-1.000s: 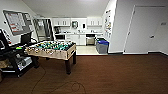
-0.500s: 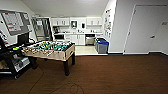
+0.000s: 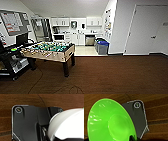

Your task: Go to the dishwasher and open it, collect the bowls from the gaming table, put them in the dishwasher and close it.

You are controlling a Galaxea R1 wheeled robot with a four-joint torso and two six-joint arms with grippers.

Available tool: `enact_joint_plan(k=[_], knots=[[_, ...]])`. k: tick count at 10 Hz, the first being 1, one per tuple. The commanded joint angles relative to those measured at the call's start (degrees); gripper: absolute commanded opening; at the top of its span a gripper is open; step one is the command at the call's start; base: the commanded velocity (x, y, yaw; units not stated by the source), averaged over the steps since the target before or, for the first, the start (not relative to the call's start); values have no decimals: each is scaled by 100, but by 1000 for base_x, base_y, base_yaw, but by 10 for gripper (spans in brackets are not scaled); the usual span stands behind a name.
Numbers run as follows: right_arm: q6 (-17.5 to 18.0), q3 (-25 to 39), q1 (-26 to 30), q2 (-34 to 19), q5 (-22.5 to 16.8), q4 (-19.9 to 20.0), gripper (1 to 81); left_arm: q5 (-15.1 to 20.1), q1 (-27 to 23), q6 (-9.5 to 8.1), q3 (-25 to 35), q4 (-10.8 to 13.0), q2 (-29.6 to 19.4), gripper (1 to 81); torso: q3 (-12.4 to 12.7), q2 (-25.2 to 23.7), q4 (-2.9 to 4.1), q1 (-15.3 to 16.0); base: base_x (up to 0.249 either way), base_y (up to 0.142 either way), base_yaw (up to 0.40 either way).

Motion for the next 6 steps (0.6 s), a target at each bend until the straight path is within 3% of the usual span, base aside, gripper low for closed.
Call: enact_joint_plan(k=[1, 6], knots=[[-31, 17, 330, -71, -422, -19, 10, 54, -288, 46, 115, 73, -48, 10, 0, 0, 0, 0, 103, 0, 0], [-31, 17, 330, -71, -414, -19, 10, 46, -279, 46, 115, 64, -56, 10, 0, 0, 0, 0, 112, 0, 0]])
